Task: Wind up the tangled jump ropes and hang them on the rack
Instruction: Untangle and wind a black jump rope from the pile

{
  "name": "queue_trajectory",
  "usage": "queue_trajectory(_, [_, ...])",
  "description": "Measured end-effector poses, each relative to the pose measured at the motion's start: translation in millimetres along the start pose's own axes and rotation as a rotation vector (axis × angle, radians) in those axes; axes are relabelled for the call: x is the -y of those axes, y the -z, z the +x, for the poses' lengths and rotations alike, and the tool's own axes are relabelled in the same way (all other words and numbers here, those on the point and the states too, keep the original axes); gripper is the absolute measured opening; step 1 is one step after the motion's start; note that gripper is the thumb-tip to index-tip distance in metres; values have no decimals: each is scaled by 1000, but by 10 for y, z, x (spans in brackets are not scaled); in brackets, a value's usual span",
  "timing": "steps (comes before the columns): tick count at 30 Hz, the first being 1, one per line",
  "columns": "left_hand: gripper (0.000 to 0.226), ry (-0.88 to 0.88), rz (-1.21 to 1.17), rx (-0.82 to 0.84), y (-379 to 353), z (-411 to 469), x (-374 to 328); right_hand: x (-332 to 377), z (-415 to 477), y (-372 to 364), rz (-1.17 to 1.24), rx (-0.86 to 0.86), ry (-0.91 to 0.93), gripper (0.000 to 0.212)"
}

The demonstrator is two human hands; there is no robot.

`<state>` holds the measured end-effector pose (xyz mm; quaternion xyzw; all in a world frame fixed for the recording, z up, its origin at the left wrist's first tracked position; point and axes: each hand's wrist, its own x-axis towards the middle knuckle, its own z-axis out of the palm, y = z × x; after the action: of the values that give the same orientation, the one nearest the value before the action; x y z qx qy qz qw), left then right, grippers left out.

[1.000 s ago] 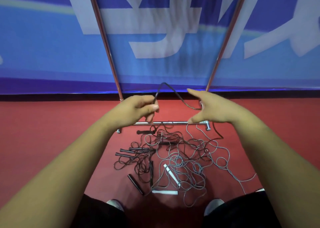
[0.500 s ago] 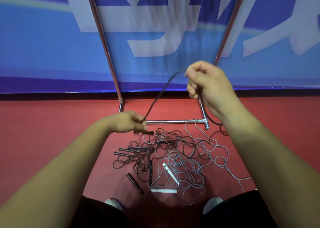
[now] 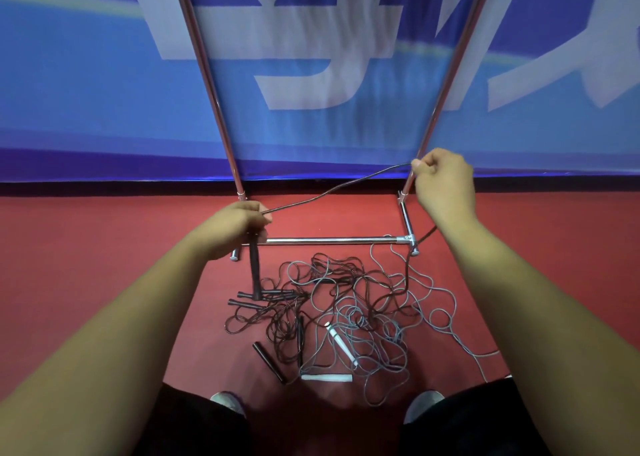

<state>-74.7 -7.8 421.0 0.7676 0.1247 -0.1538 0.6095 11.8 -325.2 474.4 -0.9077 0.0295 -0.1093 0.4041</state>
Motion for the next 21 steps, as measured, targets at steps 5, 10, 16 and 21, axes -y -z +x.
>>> queue_trajectory(5, [28,11,-23,105,-11,-64,-86,-65,47,75,-56,-96,-104,20])
queue_trajectory(10, [32,114,384,196,50,-149,38,-130,30,91,-88,-92,-157,22])
queue_trajectory(16, [4,25,199,138,-68,-155,-33,-164,38,70,-85,-109,-175,24])
queue_trajectory(21, [19,-28,-156,-13,-245,-139,-166,-111,12,10,-197,124,-173,22])
